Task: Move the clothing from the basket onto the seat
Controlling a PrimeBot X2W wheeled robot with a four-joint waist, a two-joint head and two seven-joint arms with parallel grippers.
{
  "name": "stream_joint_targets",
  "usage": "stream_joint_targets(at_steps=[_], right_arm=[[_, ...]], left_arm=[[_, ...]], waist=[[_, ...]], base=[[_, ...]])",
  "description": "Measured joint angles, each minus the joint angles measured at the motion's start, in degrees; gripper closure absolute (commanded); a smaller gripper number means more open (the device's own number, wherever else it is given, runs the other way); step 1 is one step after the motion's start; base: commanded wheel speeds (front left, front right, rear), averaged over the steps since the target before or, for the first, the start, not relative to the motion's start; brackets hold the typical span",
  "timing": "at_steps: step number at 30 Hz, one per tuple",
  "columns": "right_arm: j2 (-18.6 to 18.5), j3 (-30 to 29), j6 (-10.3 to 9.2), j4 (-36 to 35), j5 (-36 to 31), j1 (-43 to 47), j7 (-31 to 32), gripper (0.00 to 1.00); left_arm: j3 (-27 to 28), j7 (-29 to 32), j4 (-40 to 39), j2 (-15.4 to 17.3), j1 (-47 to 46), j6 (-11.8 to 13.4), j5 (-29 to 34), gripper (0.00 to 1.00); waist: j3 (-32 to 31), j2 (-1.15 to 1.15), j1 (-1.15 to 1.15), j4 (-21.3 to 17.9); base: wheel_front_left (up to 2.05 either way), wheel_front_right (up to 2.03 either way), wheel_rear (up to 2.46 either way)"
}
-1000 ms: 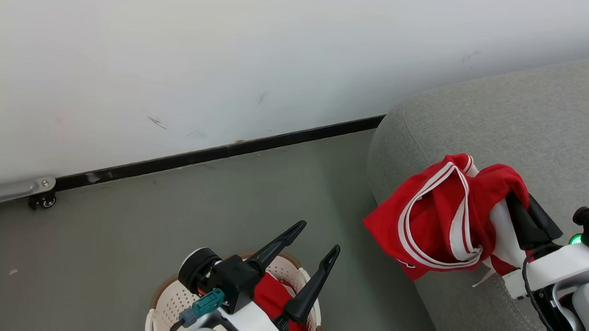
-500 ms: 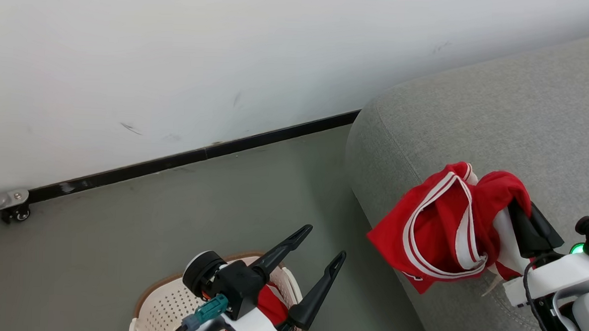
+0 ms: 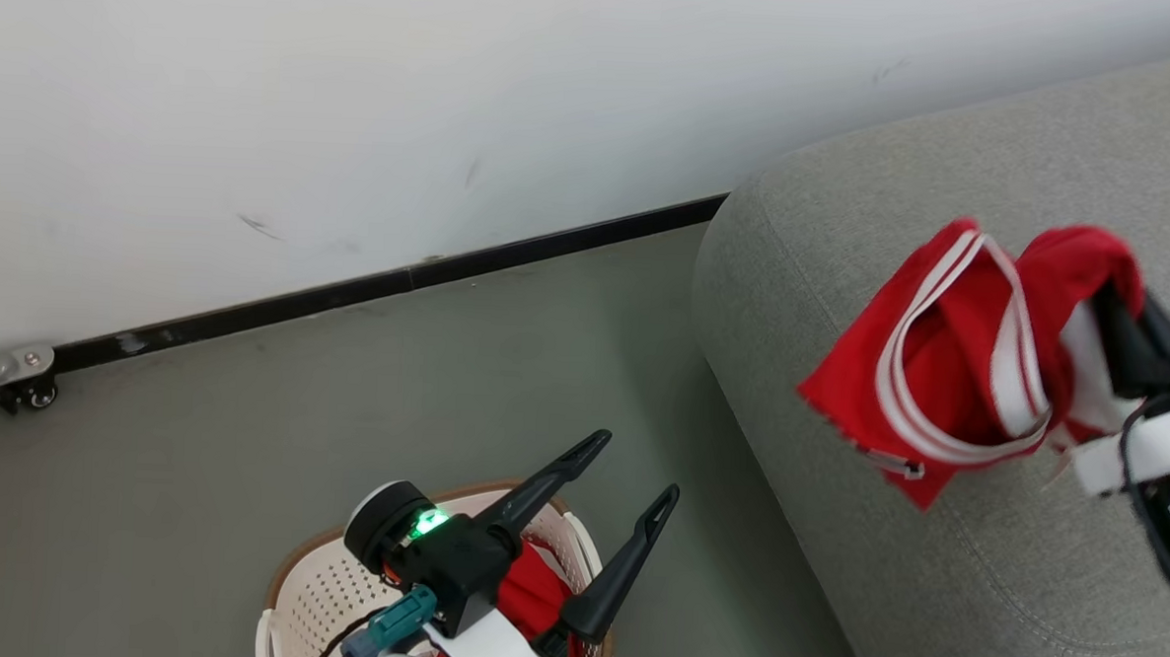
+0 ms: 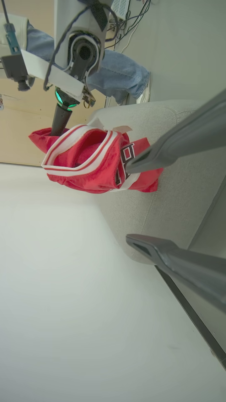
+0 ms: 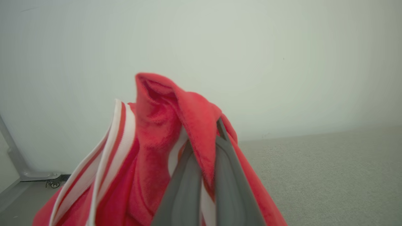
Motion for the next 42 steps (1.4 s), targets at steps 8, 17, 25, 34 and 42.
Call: stream_joint_targets(at_steps=[8,17,25,34,42], right_arm=[[-3.19,-4.17,0.0,3.09,-0.65,-7.43,3.01,1.0],[-7.82,-8.92,0.0,6.16,-2.36,-15.49,6.23,1.0],[-11.07,-12.14,0.0,10.23,-3.32,-19.28,8.8,1.0],[-11.48,-15.43,0.0,15.92,-3.37,-21.55,8.68,1.0],[-8.53,-15.53,0.0,19.84,-5.39,-21.56,6.95,1.0]], left_arm=[[1.0,0.0,-2.34,1.76,-0.17,1.01,1.48,0.0],[1.55,0.01,-5.52,2.6,-1.06,1.47,2.19,0.0],[-1.45,0.97,-9.96,2.23,-3.31,1.41,3.74,0.0],[-6.46,3.45,-13.12,1.94,-6.01,0.51,5.55,0.0],[-8.7,4.99,-14.47,1.79,-9.23,0.42,6.95,0.0]], waist=[[2.04,0.0,0.0,0.91],[5.27,0.0,0.0,1.77],[8.97,0.0,0.0,2.4],[13.97,0.0,0.0,3.35],[18.63,0.0,0.0,4.31]], base=[[0.0,0.0,0.0],[0.0,0.0,0.0],[0.0,0.0,0.0],[0.0,0.0,0.0],[0.0,0.0,0.0]])
